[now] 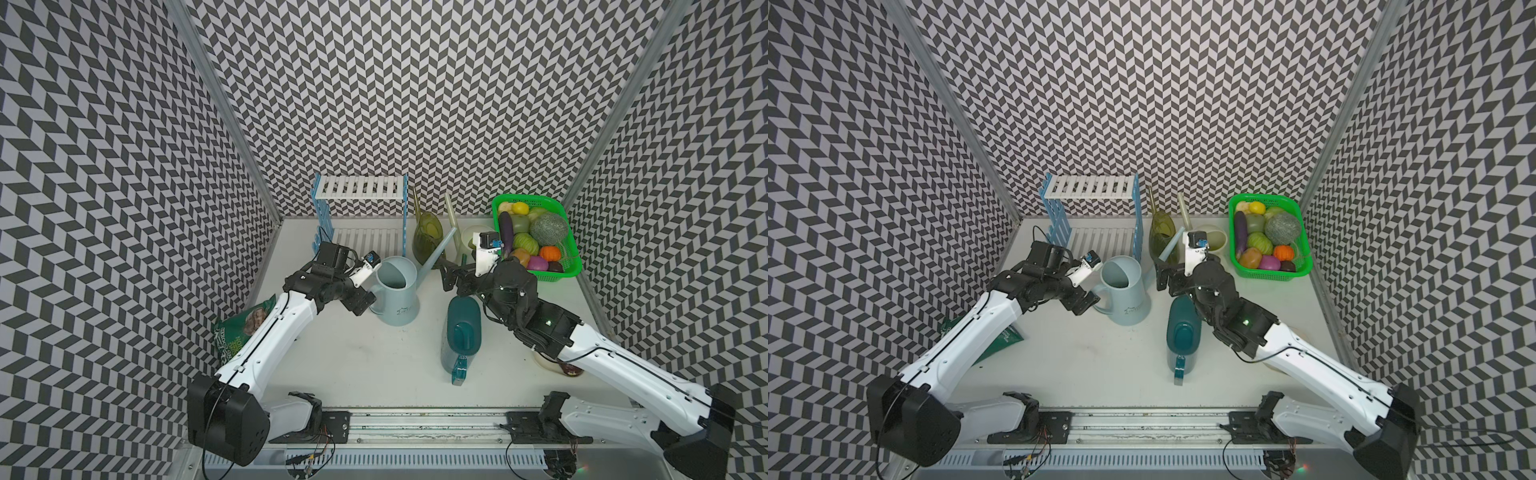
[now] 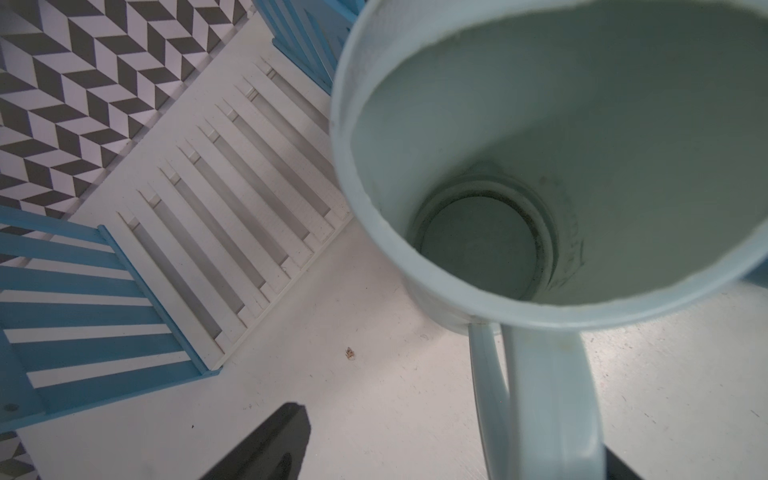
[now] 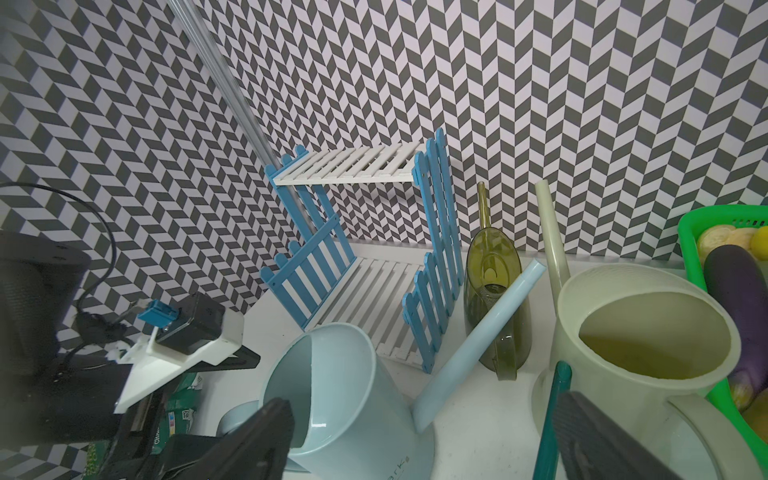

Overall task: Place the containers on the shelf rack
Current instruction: 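Pick up a container from the center of the board.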

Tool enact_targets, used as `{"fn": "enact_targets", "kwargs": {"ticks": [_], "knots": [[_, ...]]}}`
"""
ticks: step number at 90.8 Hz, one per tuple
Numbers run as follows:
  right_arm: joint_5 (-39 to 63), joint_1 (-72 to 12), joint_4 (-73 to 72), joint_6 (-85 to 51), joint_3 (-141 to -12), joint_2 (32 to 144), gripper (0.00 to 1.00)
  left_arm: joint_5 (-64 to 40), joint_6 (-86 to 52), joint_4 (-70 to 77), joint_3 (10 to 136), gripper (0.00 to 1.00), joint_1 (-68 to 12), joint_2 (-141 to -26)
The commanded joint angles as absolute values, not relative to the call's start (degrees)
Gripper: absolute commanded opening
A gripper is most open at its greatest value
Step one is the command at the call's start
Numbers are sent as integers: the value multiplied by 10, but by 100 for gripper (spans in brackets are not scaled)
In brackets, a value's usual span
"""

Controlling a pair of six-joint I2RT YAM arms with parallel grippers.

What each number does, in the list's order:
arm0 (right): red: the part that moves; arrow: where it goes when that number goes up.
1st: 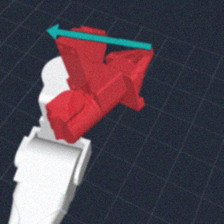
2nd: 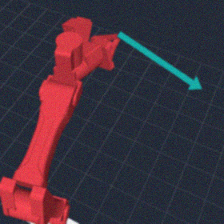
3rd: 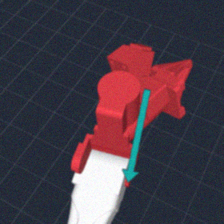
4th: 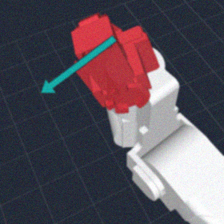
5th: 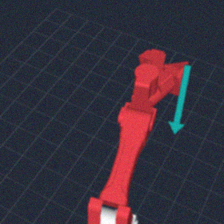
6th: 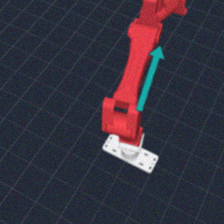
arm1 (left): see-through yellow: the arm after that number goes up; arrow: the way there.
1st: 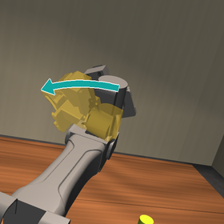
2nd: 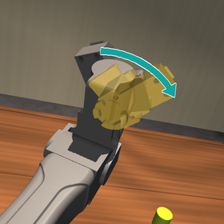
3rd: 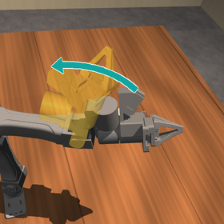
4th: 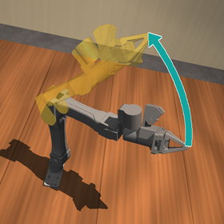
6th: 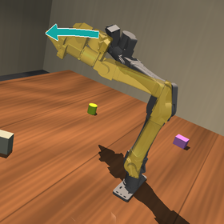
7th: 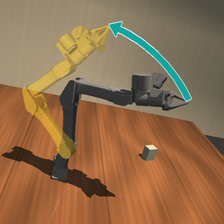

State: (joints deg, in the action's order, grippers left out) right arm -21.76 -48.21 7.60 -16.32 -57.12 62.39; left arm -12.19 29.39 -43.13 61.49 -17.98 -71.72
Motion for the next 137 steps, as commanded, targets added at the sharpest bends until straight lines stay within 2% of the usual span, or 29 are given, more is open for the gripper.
{"fn": "enact_targets", "kwargs": {"ticks": [1,17,35,51,65,100,137], "knots": [[-195,-482,47,-152,-558,605,100,-188,330,-365,586,94,-164,-692],[-104,-482,8,-58,-530,589,100,-330,356,-243,496,93,-128,-648],[-112,-482,29,-63,-530,565,100,-406,318,-100,397,88,-121,-616],[-112,-482,27,-86,-512,542,100,-396,276,12,345,75,-121,-609],[-88,-483,24,-106,-503,539,100,-388,267,57,324,68,-121,-615],[-94,-484,29,-133,-503,539,100,-406,275,90,298,44,-121,-633],[-99,-488,43,-151,-509,533,100,-414,264,103,294,14,-121,-623]]}}
